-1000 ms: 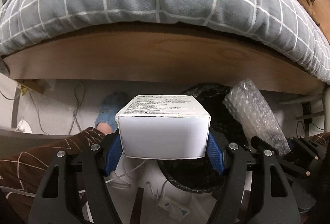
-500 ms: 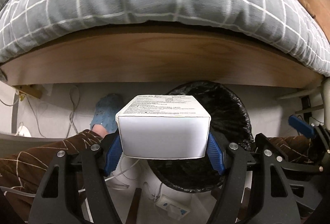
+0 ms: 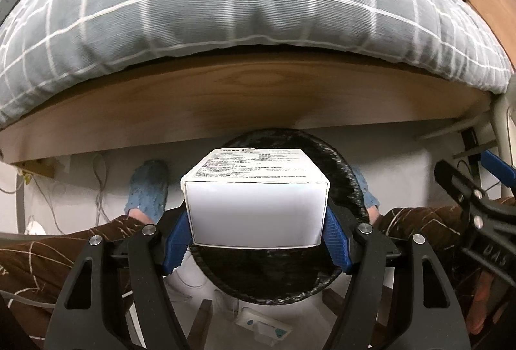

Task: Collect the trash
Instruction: 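Open the right gripper over the bin while the left gripper releases the white box, then move both grippers back over the bed toward the tissue and snack wrapper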

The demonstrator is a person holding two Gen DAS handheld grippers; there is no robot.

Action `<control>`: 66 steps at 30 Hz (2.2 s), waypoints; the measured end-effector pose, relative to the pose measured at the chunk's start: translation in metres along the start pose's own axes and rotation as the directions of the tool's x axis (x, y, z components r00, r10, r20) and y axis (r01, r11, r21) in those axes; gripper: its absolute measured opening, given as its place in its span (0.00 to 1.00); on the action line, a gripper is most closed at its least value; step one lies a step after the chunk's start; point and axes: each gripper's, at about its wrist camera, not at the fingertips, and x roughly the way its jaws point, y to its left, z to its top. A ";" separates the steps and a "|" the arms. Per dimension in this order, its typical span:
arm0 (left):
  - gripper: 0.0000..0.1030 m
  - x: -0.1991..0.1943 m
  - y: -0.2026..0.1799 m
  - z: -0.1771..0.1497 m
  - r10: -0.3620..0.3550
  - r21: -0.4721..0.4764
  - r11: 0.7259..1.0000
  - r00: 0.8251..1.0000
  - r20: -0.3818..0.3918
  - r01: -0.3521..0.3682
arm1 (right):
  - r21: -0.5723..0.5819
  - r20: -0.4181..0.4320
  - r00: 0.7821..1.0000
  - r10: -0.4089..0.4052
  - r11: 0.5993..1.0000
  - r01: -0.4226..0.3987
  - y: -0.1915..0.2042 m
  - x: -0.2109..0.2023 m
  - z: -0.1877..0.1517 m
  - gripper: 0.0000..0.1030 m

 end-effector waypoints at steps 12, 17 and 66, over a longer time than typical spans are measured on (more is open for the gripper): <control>0.77 -0.002 -0.016 0.002 0.004 0.027 1.000 1.000 -0.006 -0.004 | 0.022 -0.017 1.000 0.015 1.000 -0.015 -0.004 0.005 -0.003 0.92; 0.88 -0.009 -0.011 0.005 0.027 0.009 1.000 0.999 0.025 -0.027 | 0.020 -0.016 1.000 0.022 1.000 -0.022 0.000 0.008 -0.004 0.92; 0.93 -0.080 0.114 0.188 0.217 -0.186 0.971 0.887 0.408 -0.152 | -0.098 0.313 0.943 0.117 0.991 -0.091 0.058 -0.019 0.190 0.92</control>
